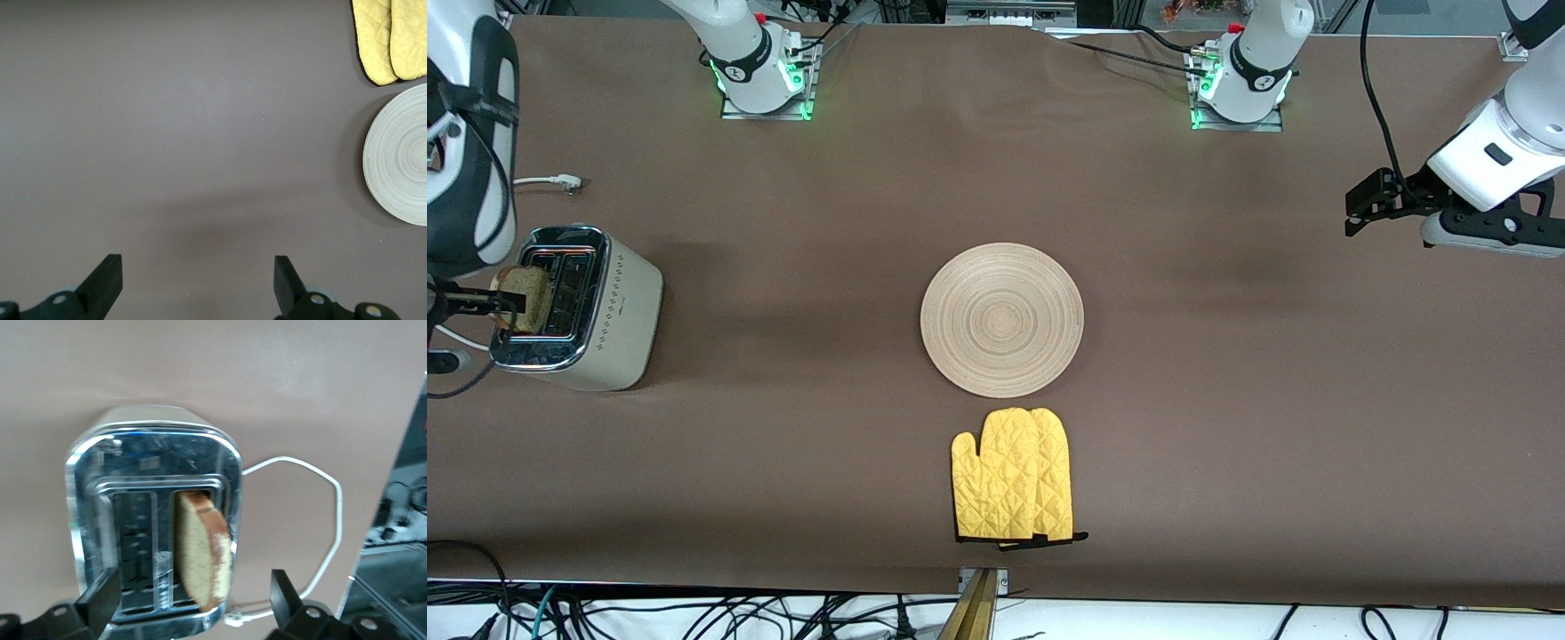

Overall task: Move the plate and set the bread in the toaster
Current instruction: 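Lower the bread into a toaster slot with the right gripper, then open the right gripper and raise it from the toaster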

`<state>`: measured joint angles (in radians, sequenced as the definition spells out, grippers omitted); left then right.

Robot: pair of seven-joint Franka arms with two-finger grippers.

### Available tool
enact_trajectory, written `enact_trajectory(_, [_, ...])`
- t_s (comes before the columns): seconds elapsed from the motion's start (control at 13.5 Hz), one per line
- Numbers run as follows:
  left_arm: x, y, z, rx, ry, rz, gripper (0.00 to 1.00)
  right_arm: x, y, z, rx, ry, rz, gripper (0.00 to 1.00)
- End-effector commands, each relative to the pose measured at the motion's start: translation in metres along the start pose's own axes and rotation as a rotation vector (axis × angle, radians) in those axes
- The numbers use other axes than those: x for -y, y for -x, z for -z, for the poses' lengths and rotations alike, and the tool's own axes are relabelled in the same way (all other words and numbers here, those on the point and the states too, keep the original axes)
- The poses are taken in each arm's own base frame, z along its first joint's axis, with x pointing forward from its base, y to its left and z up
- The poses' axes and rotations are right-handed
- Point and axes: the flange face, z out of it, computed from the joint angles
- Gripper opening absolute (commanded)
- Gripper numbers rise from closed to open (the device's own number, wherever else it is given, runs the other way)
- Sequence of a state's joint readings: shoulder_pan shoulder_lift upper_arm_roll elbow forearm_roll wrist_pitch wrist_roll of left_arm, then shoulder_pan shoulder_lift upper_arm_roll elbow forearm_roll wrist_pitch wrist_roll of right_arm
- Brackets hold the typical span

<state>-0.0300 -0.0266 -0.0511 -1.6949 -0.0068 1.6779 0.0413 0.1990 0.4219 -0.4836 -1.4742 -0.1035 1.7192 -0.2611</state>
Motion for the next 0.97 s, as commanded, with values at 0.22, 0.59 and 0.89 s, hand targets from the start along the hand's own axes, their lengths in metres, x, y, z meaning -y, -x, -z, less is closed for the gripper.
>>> enact_trajectory(0.22, [-0.003,-0.004,0.005,0.005,0.013,0.004,1.00,0.092,0.006,0.053,-0.072,-0.201,0.124,1.00])
enact_trajectory(0.59, [-0.003,-0.004,0.005,0.005,0.013,0.005,1.00,0.169,0.021,0.103,-0.145,-0.232,0.257,1.00])
enact_trajectory(0.89, [-0.004,-0.004,0.005,0.005,0.013,0.004,1.00,0.193,0.037,0.138,-0.208,-0.182,0.146,1.00])
